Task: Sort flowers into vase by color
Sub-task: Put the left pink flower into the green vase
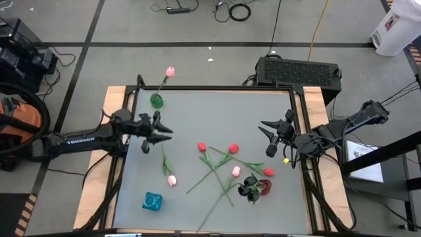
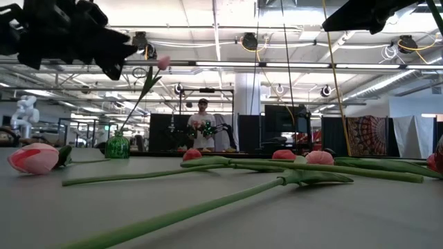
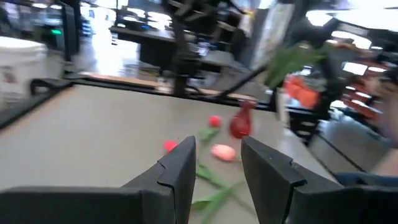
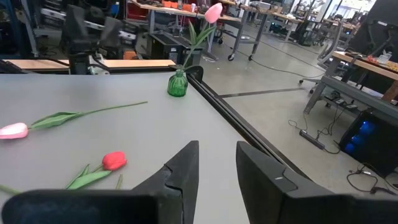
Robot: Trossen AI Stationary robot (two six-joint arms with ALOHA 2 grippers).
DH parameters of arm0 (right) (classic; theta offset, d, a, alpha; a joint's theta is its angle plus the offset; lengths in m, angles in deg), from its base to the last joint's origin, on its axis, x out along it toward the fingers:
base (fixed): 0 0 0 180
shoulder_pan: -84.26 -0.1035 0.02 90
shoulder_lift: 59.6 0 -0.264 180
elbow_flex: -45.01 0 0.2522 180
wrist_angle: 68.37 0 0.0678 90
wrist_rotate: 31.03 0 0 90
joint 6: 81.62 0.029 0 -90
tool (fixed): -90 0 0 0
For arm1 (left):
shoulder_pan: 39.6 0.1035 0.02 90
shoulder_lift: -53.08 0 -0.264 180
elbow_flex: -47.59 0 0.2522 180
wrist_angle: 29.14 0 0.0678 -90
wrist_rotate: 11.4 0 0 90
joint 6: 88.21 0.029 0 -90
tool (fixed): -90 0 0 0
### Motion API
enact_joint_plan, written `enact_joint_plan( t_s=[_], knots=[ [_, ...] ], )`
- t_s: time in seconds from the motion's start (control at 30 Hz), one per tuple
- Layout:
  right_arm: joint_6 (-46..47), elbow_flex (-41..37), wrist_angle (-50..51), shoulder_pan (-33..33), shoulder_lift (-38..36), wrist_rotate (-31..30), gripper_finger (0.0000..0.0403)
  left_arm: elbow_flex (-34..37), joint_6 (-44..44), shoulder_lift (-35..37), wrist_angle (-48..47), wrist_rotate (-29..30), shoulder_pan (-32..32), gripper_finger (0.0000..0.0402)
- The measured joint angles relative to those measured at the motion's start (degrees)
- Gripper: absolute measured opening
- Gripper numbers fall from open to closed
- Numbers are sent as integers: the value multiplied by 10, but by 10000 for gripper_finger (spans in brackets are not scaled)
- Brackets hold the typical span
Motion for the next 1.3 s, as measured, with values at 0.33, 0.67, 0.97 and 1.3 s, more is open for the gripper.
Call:
enact_joint_plan(
  t_s=[0.33, 0.67, 0.97, 1.3],
  knots=[
    [0, 0, 0, 0, 0, 0, 98, 0, -12, 0, 14, 68, -136, 135],
    [0, 0, 0, 0, 0, 0, 98, -1, -10, -33, 17, 130, -230, 135],
    [0, 0, 0, 0, 0, 0, 98, -1, 20, -58, 17, 204, -243, 135],
    [0, 0, 0, 0, 0, 0, 98, -1, -8, -58, -43, 163, -243, 135]
  ],
)
